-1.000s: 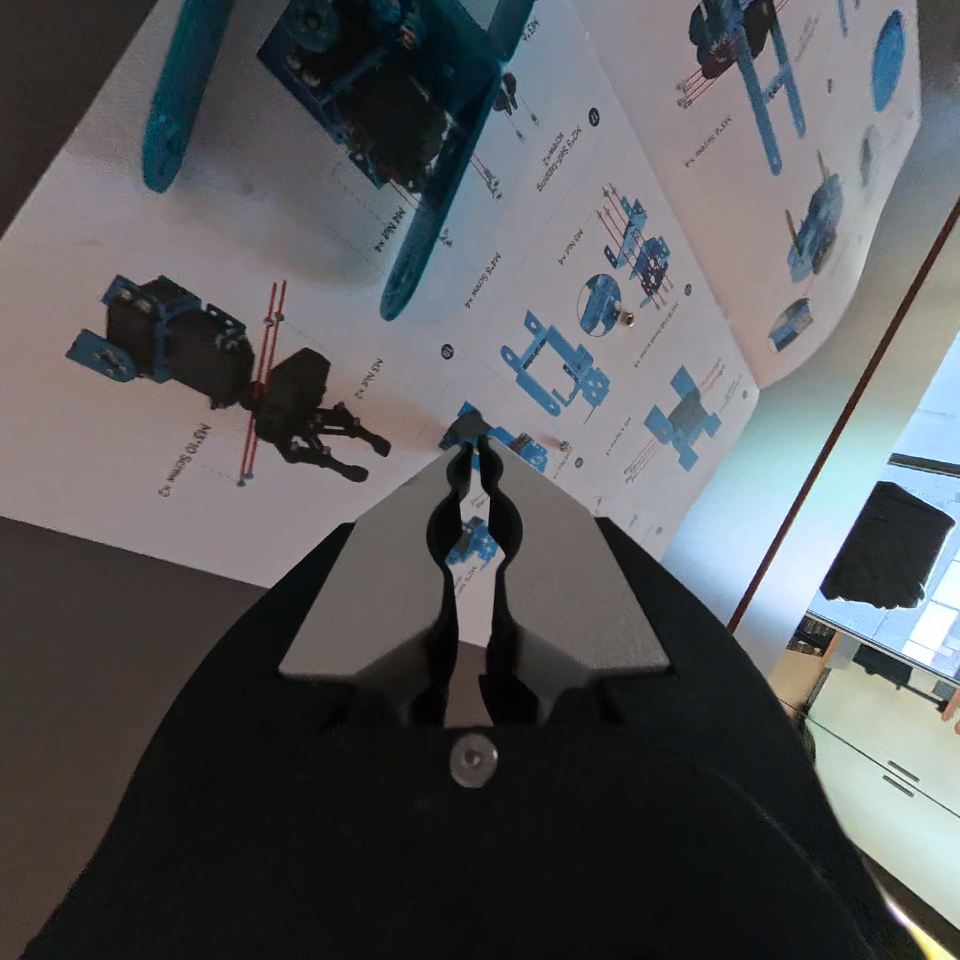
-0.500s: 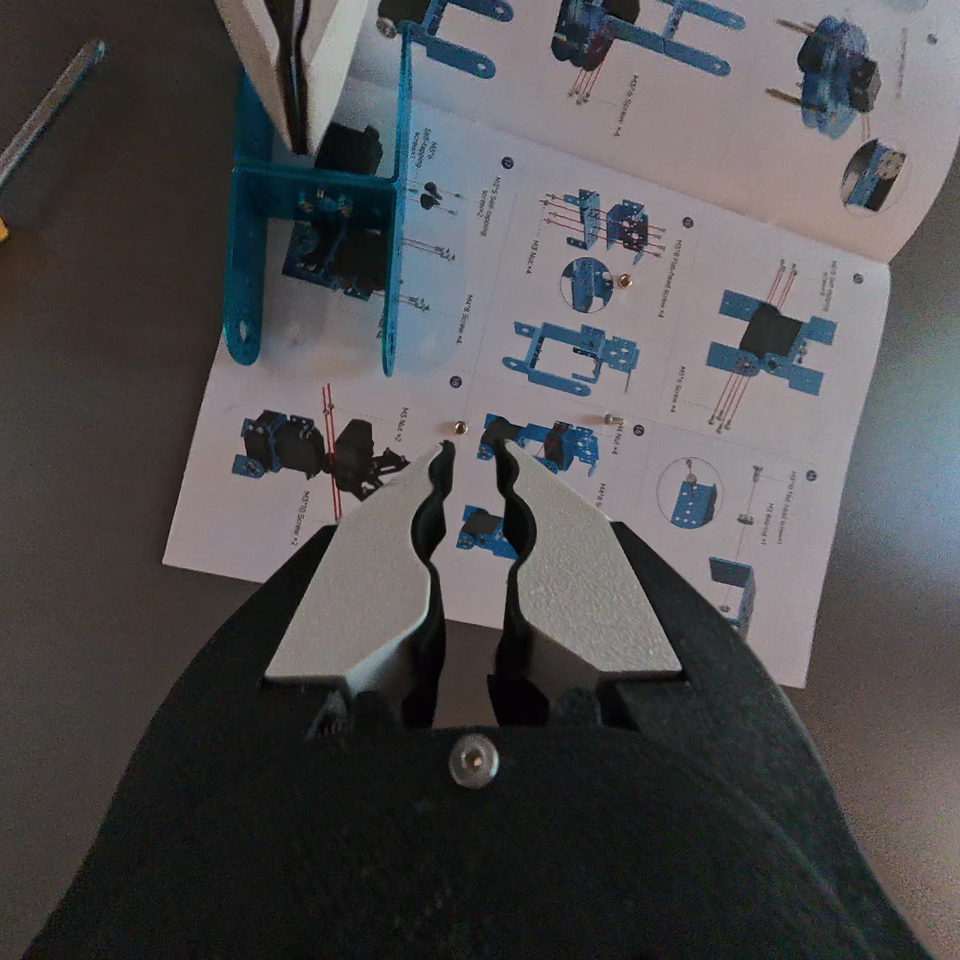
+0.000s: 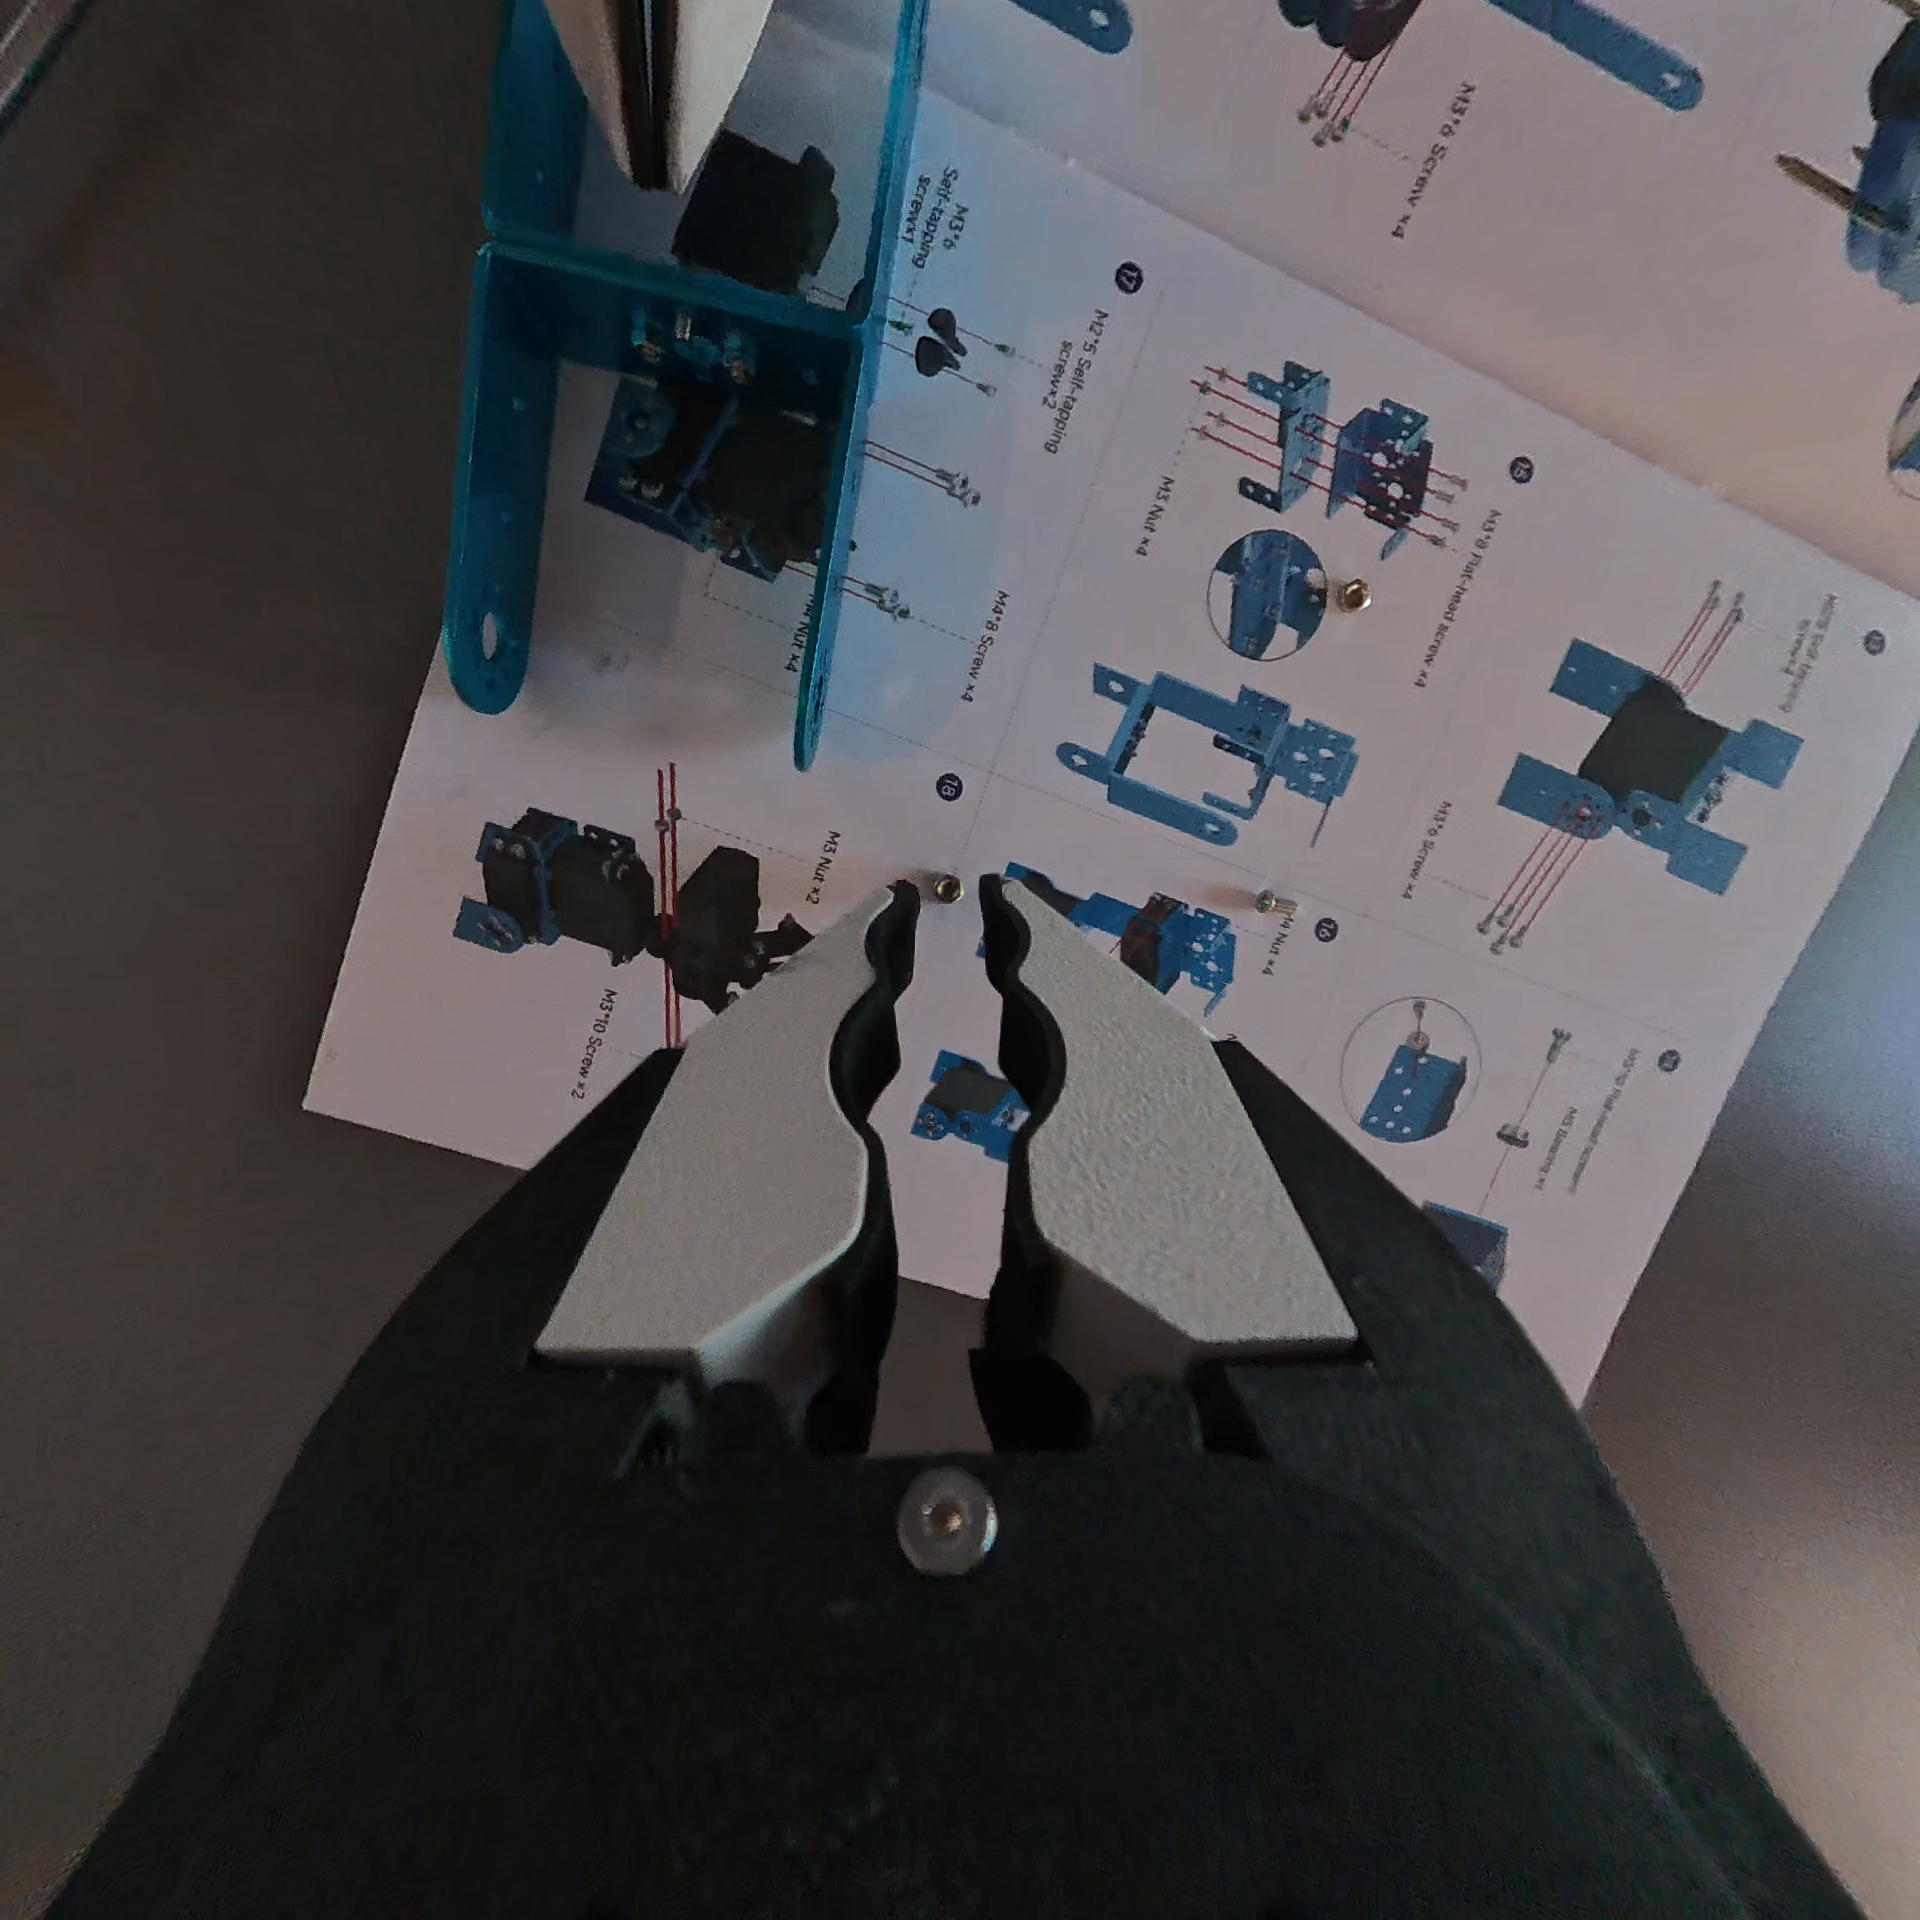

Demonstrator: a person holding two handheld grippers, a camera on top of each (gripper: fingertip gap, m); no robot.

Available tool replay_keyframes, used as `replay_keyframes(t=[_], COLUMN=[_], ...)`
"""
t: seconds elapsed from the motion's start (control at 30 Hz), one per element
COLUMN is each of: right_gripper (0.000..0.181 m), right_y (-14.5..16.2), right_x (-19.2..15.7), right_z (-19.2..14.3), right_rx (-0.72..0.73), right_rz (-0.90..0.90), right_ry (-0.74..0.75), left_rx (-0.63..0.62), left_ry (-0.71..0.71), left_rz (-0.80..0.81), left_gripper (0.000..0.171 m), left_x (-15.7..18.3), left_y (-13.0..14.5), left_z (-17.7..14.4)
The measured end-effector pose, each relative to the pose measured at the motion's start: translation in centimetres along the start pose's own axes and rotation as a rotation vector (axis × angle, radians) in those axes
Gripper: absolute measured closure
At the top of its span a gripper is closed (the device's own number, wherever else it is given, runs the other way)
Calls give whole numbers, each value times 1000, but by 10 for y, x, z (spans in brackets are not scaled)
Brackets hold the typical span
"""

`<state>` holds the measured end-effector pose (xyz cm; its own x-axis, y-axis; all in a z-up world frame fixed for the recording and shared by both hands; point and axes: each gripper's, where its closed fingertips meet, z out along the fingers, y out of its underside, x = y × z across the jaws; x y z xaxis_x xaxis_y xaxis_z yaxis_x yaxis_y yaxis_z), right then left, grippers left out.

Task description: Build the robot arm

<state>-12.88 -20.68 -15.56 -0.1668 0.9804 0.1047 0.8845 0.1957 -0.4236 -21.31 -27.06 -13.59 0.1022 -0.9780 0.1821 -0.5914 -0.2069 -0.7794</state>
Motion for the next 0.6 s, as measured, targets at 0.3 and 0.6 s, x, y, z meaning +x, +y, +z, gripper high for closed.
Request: replay_keyframes(t=[0.3,0.6], right_gripper=[172,175], right_y=[4,4], right_x=[0,-2], right_z=[2,4], right_rx=[-128,-192], right_rz=[-58,-89], right_ry=[-70,-99], left_rx=[-12,-25], left_ry=[-4,-2], left_rz=[0,2], left_gripper=[171,171], left_x=[-1,0], left_y=[3,5], left_z=[1,2])
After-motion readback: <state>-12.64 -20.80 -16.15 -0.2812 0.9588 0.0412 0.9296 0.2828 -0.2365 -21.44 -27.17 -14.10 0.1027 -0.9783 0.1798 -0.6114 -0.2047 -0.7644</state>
